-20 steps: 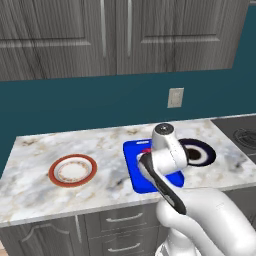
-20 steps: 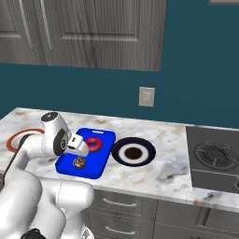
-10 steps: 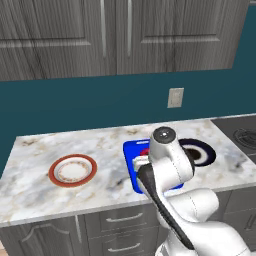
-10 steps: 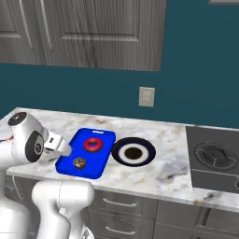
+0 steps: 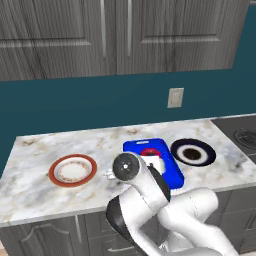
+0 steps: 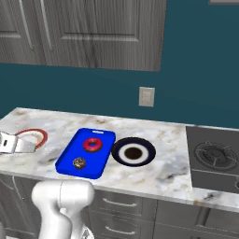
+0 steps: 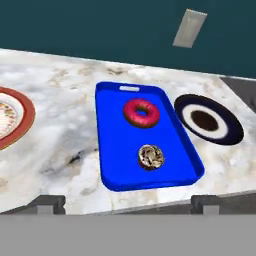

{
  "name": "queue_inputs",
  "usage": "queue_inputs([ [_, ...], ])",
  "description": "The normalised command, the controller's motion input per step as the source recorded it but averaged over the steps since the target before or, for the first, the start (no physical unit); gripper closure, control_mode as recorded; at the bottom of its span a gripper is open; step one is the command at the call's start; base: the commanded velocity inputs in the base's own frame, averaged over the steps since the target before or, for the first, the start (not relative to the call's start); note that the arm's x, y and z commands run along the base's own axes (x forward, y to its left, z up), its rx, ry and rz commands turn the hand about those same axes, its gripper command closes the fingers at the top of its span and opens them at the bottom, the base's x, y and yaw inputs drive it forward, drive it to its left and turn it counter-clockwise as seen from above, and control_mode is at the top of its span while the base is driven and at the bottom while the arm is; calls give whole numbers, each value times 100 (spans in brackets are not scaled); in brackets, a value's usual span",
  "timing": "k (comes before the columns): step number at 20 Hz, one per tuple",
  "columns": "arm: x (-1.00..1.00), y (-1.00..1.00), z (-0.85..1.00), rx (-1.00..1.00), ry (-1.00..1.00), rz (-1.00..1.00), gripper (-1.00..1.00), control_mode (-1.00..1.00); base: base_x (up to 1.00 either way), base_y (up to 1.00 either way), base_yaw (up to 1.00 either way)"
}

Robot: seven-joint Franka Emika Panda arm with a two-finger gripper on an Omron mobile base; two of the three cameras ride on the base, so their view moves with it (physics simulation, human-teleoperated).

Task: Move the dessert items from the plates to the tray.

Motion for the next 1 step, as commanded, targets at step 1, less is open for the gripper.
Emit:
queue_inputs([
  [1, -29, 80, 18, -15, -19, 0, -100, -100, 0, 0, 0],
])
